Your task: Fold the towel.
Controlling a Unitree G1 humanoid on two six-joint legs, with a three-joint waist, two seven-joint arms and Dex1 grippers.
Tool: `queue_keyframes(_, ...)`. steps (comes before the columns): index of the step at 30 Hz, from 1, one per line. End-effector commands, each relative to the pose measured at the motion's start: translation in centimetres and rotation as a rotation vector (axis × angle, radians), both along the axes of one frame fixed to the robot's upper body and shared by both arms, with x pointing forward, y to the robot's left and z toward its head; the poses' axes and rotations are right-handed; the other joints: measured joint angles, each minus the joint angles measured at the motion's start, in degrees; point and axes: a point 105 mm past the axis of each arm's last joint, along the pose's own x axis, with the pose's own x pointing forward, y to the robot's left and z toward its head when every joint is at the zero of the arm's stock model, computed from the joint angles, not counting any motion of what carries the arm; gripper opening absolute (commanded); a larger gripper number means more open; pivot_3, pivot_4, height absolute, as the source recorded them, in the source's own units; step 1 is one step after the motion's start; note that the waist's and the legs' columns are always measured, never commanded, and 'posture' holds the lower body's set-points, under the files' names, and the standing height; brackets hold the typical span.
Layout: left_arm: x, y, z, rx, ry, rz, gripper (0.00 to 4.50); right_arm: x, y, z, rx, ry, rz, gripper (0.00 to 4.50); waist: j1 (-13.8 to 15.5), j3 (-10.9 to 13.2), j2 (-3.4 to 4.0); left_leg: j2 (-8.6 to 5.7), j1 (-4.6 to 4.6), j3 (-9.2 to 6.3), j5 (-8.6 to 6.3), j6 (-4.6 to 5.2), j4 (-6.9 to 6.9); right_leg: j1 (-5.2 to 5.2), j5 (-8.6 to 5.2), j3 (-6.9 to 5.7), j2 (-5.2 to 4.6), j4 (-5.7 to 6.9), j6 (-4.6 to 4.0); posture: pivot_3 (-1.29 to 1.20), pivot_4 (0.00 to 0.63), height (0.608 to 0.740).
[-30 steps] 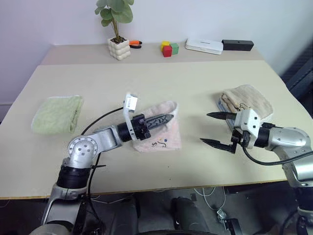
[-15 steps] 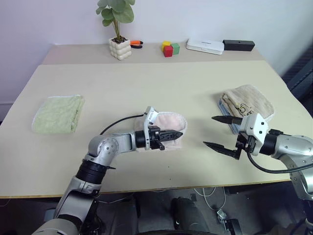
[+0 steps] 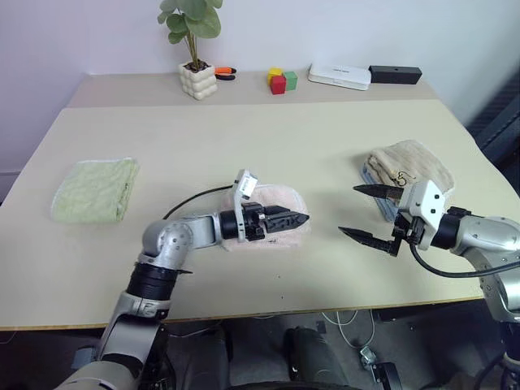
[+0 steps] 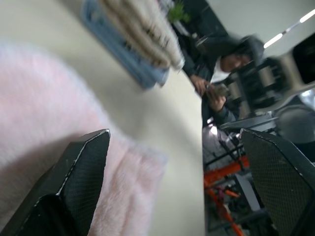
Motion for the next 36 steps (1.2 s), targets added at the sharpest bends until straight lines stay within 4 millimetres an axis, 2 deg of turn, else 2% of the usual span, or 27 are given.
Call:
queue_keyframes(1,-0.6,1.3,4.3,-0.143,-0.038,-0.02,4.46,0.3,0.4,0.8,-0.003,-0.046,0.025,4.5,0.0,0.0,0.0,0.0,-0.01,0.0,0.0,0.0,0.01,0.0,0.0,0.0,0.0,0.0,0.01,0.0,0.15,0.74)
queue_keyframes(3,-0.6,2.2,5.7,-0.18,-0.056,0.003,4.46,0.6,0.6,0.8,-0.001,-0.05,0.035,4.5,0.0,0.0,-0.01,0.0,-0.02,-0.02,0.0,0.0,0.03,0.01,0.04,-0.01,0.0,0.01,0.08,0.0,0.15,0.74)
queue_keyframes(6,-0.6,3.7,6.7,-0.206,-0.056,0.038,4.46,1.0,0.8,1.2,0.01,-0.058,0.048,4.5,0.0,0.0,0.0,0.0,-0.01,-0.03,0.0,0.0,0.03,0.02,0.1,-0.01,0.0,0.02,0.22,0.0,0.15,0.74)
queue_keyframes(11,0.8,9.8,7.1,-0.231,0.005,0.209,4.46,1.4,1.4,1.9,0.036,-0.06,0.073,4.5,-0.2,0.0,0.0,0.03,0.04,-0.04,0.0,0.0,-0.01,0.0,0.12,-0.01,0.05,0.05,0.28,0.0,0.15,0.74)
queue_keyframes(14,1.3,12.3,6.3,-0.256,0.104,0.293,4.46,1.6,1.6,1.6,0.033,-0.055,0.084,4.5,-0.1,0.0,0.0,0.05,0.04,-0.07,0.0,0.01,-0.02,0.0,0.12,-0.02,0.08,0.07,0.28,0.0,0.15,0.74)
queue_keyframes(18,0.7,13.7,4.8,-0.266,0.228,0.299,4.46,1.7,1.9,1.4,0.031,-0.049,0.099,4.5,0.1,0.0,-0.04,0.04,0.03,-0.06,0.0,0.0,0.03,0.04,0.12,-0.03,0.03,0.07,0.27,0.0,0.15,0.74)
queue_keyframes(20,0.8,14.7,2.9,-0.158,0.28,0.349,4.46,1.8,2.1,1.3,0.033,-0.046,0.105,4.5,0.1,0.1,-0.12,0.03,0.02,-0.06,0.01,0.0,0.05,0.04,0.12,-0.04,0.02,0.08,0.27,0.0,0.15,0.74)
queue_keyframes(23,0.0,14.8,1.4,-0.06,0.338,0.306,4.46,2.0,2.2,1.9,0.053,-0.053,0.112,4.5,-0.1,0.1,-0.13,0.04,0.04,-0.06,0.01,0.0,0.01,0.0,0.11,-0.04,0.05,0.11,0.25,0.0,0.15,0.74)
queue_keyframes(26,-0.2,15.3,0.8,-0.066,0.399,0.271,4.46,2.0,2.1,2.9,0.088,-0.057,0.116,4.5,0.0,0.1,-0.12,0.04,0.04,-0.04,0.01,-0.01,0.0,0.0,0.05,-0.04,0.04,0.11,0.15,0.0,0.15,0.74)
queue_keyframes(33,-0.8,15.2,-2.5,0.033,0.52,0.214,4.46,1.6,2.0,2.7,0.072,-0.041,0.112,4.5,0.0,0.1,-0.12,0.04,0.04,-0.03,0.01,-0.01,0.0,-0.01,0.04,-0.05,0.04,0.1,0.12,0.0,0.15,0.74)
queue_keyframes(36,-0.7,14.5,-2.7,0.022,0.531,0.163,4.46,1.4,1.9,2.5,0.064,-0.037,0.109,4.5,0.0,0.1,-0.12,0.04,0.03,-0.03,0.01,-0.01,0.0,-0.01,0.03,-0.05,0.03,0.1,0.11,0.0,0.15,0.74)
